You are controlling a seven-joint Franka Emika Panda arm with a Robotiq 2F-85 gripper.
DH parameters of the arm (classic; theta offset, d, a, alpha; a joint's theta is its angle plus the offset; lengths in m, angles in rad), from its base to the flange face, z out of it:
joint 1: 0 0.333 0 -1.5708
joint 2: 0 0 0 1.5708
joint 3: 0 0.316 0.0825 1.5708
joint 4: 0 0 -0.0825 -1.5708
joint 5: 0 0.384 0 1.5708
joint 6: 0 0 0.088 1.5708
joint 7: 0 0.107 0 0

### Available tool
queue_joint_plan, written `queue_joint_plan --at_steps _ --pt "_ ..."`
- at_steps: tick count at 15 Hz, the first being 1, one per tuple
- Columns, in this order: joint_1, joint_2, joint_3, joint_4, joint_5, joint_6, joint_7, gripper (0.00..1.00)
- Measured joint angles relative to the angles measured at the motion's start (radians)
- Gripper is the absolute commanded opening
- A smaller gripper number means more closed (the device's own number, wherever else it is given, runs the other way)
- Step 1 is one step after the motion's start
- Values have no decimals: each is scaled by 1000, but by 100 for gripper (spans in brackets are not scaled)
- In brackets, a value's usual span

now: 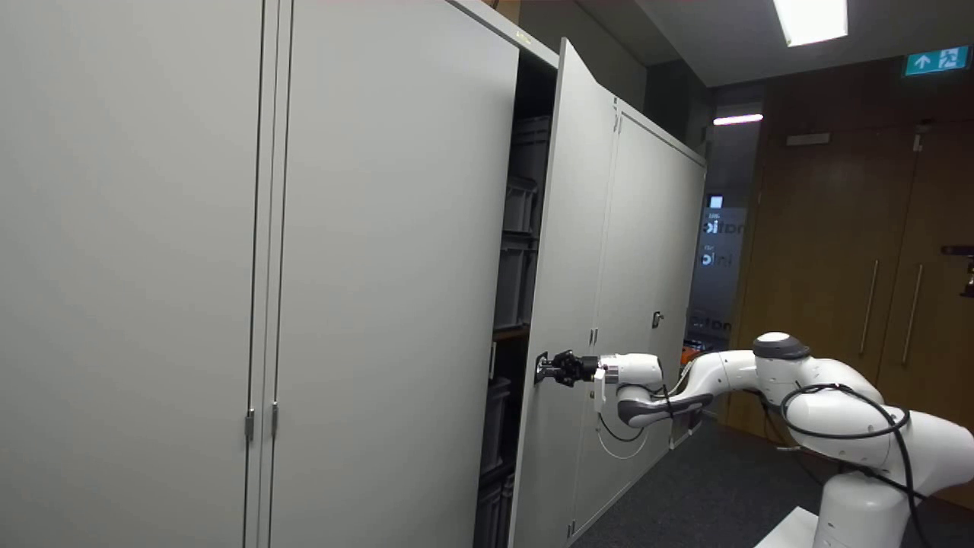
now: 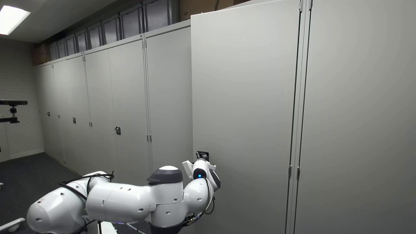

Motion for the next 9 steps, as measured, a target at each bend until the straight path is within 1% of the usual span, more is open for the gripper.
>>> queue_joint_plan --at_steps 8,9 --pt "0 0 0 0 0 0 0 32" --pt "0 0 0 0 0 0 0 8"
